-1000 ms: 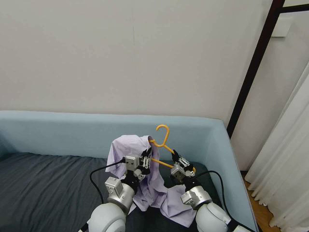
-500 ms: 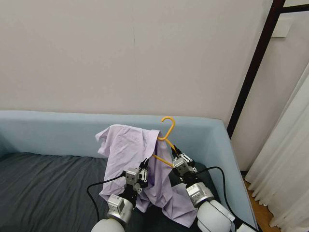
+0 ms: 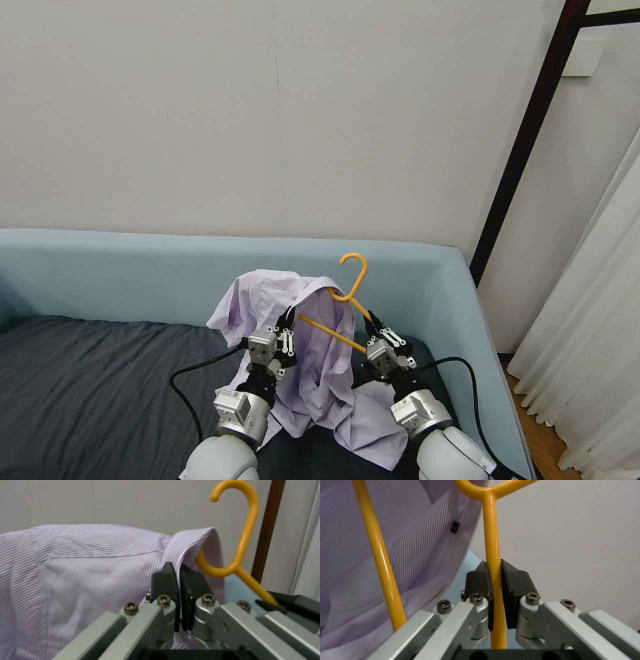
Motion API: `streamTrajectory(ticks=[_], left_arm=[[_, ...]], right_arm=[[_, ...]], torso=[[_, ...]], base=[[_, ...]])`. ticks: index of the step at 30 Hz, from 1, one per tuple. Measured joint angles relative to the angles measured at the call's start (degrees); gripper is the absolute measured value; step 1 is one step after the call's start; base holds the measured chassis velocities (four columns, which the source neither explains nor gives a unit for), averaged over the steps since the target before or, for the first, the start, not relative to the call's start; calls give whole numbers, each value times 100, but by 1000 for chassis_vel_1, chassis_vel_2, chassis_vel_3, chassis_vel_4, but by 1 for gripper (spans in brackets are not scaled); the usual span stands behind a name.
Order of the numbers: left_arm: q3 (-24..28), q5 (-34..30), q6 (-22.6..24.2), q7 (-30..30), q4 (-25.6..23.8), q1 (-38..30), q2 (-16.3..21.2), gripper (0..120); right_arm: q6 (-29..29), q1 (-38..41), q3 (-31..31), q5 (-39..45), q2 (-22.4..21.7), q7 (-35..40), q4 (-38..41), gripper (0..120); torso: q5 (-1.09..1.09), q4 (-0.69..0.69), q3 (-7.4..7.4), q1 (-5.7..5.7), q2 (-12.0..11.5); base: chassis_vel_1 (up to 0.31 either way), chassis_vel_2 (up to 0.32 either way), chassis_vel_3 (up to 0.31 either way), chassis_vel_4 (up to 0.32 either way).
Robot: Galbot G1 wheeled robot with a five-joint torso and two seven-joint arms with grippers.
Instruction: Pick up the clothes from the sofa and hang them on the clothes hanger.
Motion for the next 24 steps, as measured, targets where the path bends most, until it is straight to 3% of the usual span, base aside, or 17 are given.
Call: streamTrajectory(ticks=[16, 24], left_arm=[[175, 410, -87, 51, 225, 88, -159, 0], [291, 508, -470, 189, 338, 139, -296, 5]], right_arm=[[-124, 105, -88, -29, 102, 1, -55, 5], [-200, 126, -25, 116, 75, -3, 105, 5]], torso=[[0, 1, 0, 0, 0], [-1, -1, 0, 0, 0]], base=[[0, 0, 0, 0], [0, 0, 0, 0]])
